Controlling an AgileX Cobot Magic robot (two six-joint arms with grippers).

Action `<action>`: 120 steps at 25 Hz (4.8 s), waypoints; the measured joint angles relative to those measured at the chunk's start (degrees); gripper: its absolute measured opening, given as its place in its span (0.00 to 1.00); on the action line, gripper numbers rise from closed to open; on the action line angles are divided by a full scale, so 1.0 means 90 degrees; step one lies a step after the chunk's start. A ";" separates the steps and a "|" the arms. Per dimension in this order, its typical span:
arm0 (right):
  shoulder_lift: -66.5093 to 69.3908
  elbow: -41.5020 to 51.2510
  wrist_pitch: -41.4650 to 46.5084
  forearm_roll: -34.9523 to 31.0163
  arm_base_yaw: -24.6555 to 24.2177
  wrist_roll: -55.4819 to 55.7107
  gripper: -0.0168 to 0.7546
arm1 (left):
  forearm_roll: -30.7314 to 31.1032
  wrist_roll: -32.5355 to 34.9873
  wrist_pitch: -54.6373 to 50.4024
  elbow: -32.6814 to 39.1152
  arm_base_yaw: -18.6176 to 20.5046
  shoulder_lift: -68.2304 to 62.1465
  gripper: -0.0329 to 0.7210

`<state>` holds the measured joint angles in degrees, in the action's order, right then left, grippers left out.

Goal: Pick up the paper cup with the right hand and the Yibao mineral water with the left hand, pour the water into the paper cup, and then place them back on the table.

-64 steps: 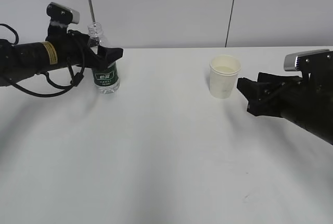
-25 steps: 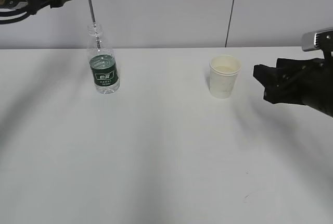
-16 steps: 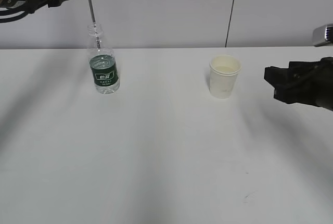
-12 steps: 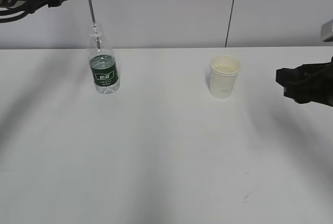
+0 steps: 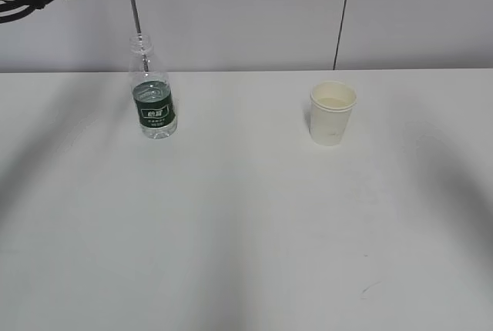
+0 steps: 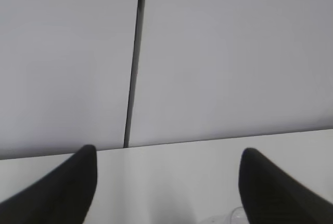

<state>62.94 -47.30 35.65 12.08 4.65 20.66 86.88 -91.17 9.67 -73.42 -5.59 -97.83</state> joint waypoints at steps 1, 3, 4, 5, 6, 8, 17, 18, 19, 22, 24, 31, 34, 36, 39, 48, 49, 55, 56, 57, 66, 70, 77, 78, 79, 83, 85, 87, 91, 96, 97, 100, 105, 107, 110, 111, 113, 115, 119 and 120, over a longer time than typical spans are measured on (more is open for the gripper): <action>-0.0062 -0.0103 0.0444 -0.0234 0.0000 -0.0073 0.60 | 0.0018 -0.0044 0.0023 0.0000 0.0000 0.0000 0.73; -0.0148 -0.0275 0.1159 -0.0715 0.0000 -0.0339 0.60 | 0.0043 -0.0084 0.0075 0.0000 0.0000 0.0000 0.73; -0.0178 -0.0331 0.1500 -0.0998 0.0000 -0.0520 0.60 | 0.0084 -0.0092 0.0099 0.0000 0.0000 0.0000 0.73; -0.0207 -0.0374 0.1812 -0.1215 0.0000 -0.0669 0.60 | 0.0156 -0.0132 0.0122 0.0000 0.0000 0.0000 0.73; -0.0263 -0.0403 0.2051 -0.1440 0.0000 -0.0830 0.60 | 0.0231 -0.0181 0.0150 0.0000 0.0000 0.0000 0.73; -0.0385 -0.0416 0.2576 -0.1683 0.0000 -0.1072 0.60 | 0.0463 -0.0351 0.0182 0.0000 0.0000 0.0007 0.73; -0.1128 -0.0418 0.3885 -0.1813 0.0000 -0.1598 0.60 | 0.1224 -0.1023 0.0248 0.0000 0.0000 0.0007 0.73; -0.1239 -0.0418 0.3884 -0.1813 0.0000 -0.1623 0.60 | 0.1227 -0.1037 0.0263 0.0000 0.0000 0.0007 0.73; -0.1361 -0.0418 0.3899 -0.1813 0.0000 -0.1626 0.60 | 0.1232 -0.1040 0.0290 0.0000 0.0000 0.0007 0.73; -0.1764 -0.0418 0.3927 -0.1824 0.0000 -0.1683 0.60 | 0.1251 -0.1049 0.0366 0.0000 0.0000 0.0007 0.73; -0.2049 -0.0418 0.3955 -0.1824 0.0000 -0.1790 0.60 | 0.1257 -0.1069 0.0419 0.0000 0.0000 0.0007 0.73; -0.3243 -0.0266 0.4022 -0.1824 0.0000 -0.2223 0.60 | 0.1505 -0.1284 0.0639 0.0000 0.0000 0.0042 0.73; -0.3778 0.0121 0.4048 -0.1824 0.0000 -0.2394 0.60 | 0.1583 -0.1302 0.0648 0.0000 0.0000 0.0105 0.73; -0.4040 0.0487 0.4018 -0.1824 0.0000 -0.2524 0.60 | 0.1680 -0.1316 0.0664 0.0000 0.0000 0.0136 0.73; -0.4357 0.1061 0.3747 -0.1824 0.0000 -0.2708 0.60 | 0.1736 -0.1360 0.0669 0.0000 0.0000 0.0192 0.73; -0.5217 0.1971 0.2752 -0.1824 0.0000 -0.3046 0.60 | 0.1775 -0.1374 0.0663 0.0000 0.0000 0.0215 0.72; -0.5281 0.1971 0.2728 -0.1824 0.0000 -0.3046 0.60 | 0.1775 -0.1374 0.0663 0.0000 0.0000 0.0215 0.72; -0.5837 0.2032 0.3041 -0.1895 0.0000 -0.3046 0.60 | 0.1775 -0.1379 0.0645 0.0000 0.0000 0.0215 0.72; -0.5964 0.2083 0.3141 -0.1906 0.0000 -0.3046 0.60 | 0.1775 -0.1379 0.0645 0.0000 0.0000 0.0215 0.72; -0.6096 0.2116 0.3219 -0.1920 0.0000 -0.3046 0.60 | 0.1775 -0.1381 0.0645 0.0000 0.0000 0.0217 0.72; -0.6980 0.2143 0.3315 -0.2117 0.0000 -0.3054 0.60 | 0.1804 -0.1395 0.0644 0.0000 0.0000 0.0217 0.72; -0.7095 0.2143 0.3328 -0.2130 0.0000 -0.3054 0.60 | 0.1819 -0.1395 0.0613 0.0000 0.0000 0.0217 0.72; -0.7108 0.2143 0.3328 -0.2130 0.0000 -0.3054 0.60 | 0.1819 -0.1432 0.0312 0.0000 0.0000 0.0217 0.72; -0.7108 0.2143 0.3328 -0.2130 0.0000 -0.3054 0.60 | 0.1807 -0.1548 0.0085 0.0000 0.0000 0.0217 0.72; -0.7108 0.2143 0.3328 -0.2130 0.0000 -0.3054 0.60 | 0.1767 -0.1579 -0.0063 0.0000 0.0000 0.0217 0.72; -0.7108 0.2143 0.3328 -0.2130 0.0000 -0.3054 0.60 | 0.1636 -0.1682 -0.0660 0.0000 0.0000 0.0217 0.72; -0.7108 0.2143 0.3328 -0.2114 0.0000 -0.3054 0.60 | 0.1603 -0.1695 -0.0889 0.0000 0.0000 0.0217 0.72; -0.7108 0.2143 0.3328 -0.2087 0.0000 -0.3054 0.60 | 0.1579 -0.1702 -0.1074 0.0000 0.0000 0.0217 0.72; -0.7108 0.2143 0.3328 -0.2087 0.0000 -0.3054 0.60 | 0.1560 -0.1702 -0.1183 0.0000 0.0000 0.0217 0.72; -0.7108 0.2143 0.3328 -0.2074 0.0000 -0.3054 0.60 | 0.1560 -0.1702 -0.1176 0.0121 0.0000 0.0217 0.72; -0.7108 0.2143 0.3328 -0.2074 0.0000 -0.3054 0.60 | 0.1567 -0.1702 -0.1176 0.0168 0.0000 0.0217 0.72; -0.7108 0.2143 0.3328 -0.2074 0.0000 -0.3060 0.60 | 0.1601 -0.1702 -0.1191 0.0293 0.0000 0.0217 0.72; -0.7108 0.2143 0.3328 -0.2062 0.0000 -0.3060 0.60 | 0.1601 -0.1702 -0.1197 0.0340 0.0000 0.0217 0.72; -0.7108 0.2143 0.3328 -0.2062 0.0000 -0.3060 0.60 | 0.1601 -0.1702 -0.1168 0.0340 0.0000 0.0217 0.72; -0.7108 0.2143 0.3328 -0.2062 0.0000 -0.3060 0.60 | 0.1580 -0.1702 -0.1074 0.0340 0.0000 0.0217 0.72; -0.7108 0.2143 0.3328 -0.2062 0.0000 -0.3060 0.60 | 0.1557 -0.1702 -0.1074 0.0340 0.0000 0.0222 0.72; -0.7108 0.2143 0.3328 -0.2062 0.0000 -0.3060 0.60 | 0.1479 -0.1702 -0.1019 0.0340 0.0000 0.0237 0.72; -0.7108 0.2143 0.3328 -0.2062 0.0000 -0.3060 0.60 | 0.1359 -0.1702 -0.0993 0.0377 0.0000 0.0323 0.72; -0.7108 0.2143 0.3328 -0.2062 0.0000 -0.3060 0.60 | 0.1334 -0.1702 -0.0993 0.0554 0.0000 0.0742 0.72; -0.7108 0.2143 0.3328 -0.2062 0.0000 -0.3060 0.60 | 0.1351 -0.1702 -0.0993 0.0667 0.0000 0.0912 0.72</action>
<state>-1.03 -28.01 65.60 -6.48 4.65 -6.88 99.04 -106.49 0.73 -67.42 -5.59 -89.62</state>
